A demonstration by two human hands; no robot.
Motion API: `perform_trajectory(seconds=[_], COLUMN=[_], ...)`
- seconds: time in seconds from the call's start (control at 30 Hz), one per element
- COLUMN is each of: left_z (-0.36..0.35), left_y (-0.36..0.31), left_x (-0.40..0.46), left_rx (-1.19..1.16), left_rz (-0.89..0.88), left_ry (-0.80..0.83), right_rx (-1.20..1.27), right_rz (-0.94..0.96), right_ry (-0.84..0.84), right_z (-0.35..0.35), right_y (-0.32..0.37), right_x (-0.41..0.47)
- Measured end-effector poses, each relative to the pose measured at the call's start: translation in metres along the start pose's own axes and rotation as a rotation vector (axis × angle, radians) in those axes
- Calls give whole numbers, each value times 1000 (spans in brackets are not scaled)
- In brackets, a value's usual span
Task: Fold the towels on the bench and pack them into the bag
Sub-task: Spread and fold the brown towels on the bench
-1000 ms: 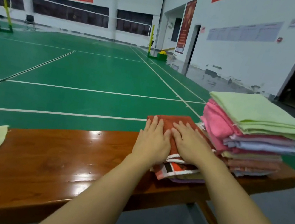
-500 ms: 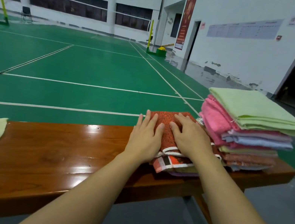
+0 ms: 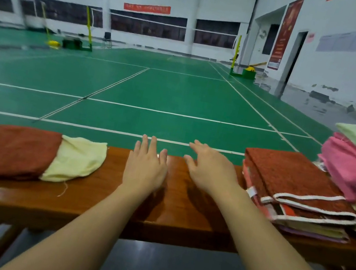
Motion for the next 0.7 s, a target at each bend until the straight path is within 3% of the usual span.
perform_trajectory(seconds=[0.3, 0.57, 0.7], left_z=[82, 109, 117], left_y=[127, 187, 207], left_x=[1, -7, -7], left_rx=[231, 417, 392], left_rz=[220, 310, 371], left_ry=[-168, -163, -176], right_rx=[159, 406, 368], right_rz=[161, 407, 378], right_ry=[92, 288, 221], right_z=[-58, -105, -109], right_y=[110, 193, 201], right_x=[36, 49, 53])
Point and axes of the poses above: each hand's wrist, its own x-axis towards the middle knuckle, its own z-axis out of the back of the hand, y = z × x, the point moved 5 cm from there along x, towards the middle knuckle, and after that the axes turned 5 degrees about z, right-handed, at the moved point
